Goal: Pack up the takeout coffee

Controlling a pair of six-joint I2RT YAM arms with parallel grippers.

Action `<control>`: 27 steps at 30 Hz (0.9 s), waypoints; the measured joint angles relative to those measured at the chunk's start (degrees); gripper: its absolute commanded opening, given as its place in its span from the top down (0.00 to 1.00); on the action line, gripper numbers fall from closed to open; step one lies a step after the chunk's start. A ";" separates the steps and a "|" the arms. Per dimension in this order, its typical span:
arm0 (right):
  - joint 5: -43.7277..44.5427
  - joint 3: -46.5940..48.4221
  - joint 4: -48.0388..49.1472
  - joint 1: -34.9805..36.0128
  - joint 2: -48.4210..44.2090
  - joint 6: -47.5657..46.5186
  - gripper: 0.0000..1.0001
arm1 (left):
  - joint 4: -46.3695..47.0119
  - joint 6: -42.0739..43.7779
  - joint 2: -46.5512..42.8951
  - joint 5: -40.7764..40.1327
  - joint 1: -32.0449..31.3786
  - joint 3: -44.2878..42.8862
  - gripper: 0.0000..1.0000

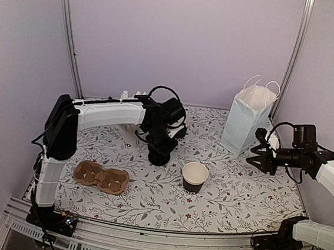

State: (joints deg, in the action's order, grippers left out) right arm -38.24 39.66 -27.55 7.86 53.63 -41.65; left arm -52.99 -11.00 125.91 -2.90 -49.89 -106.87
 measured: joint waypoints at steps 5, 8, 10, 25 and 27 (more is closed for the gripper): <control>-0.02 0.00 0.00 0.00 0.00 -0.20 0.53 | 0.11 0.50 -7.32 1.38 0.04 -0.33 1.00; -0.46 0.00 0.00 0.02 0.02 -0.20 0.49 | 1.77 0.85 -10.82 5.18 0.02 -0.50 1.00; -1.44 0.13 -0.15 0.22 0.00 -0.04 0.46 | 4.66 1.09 -13.05 8.02 -0.39 -0.02 1.00; -20.96 32.76 -3.91 6.86 13.81 6.84 0.09 | 49.29 -4.42 -34.29 36.65 -2.25 23.76 0.99; -22.84 36.11 -2.99 9.53 15.69 9.18 0.07 | 55.41 -6.36 -35.82 38.71 -2.27 27.34 0.98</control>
State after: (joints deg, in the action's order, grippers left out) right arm -61.08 75.77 -30.55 17.39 69.32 -32.47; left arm 2.42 -17.37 90.08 35.81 -52.16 -79.53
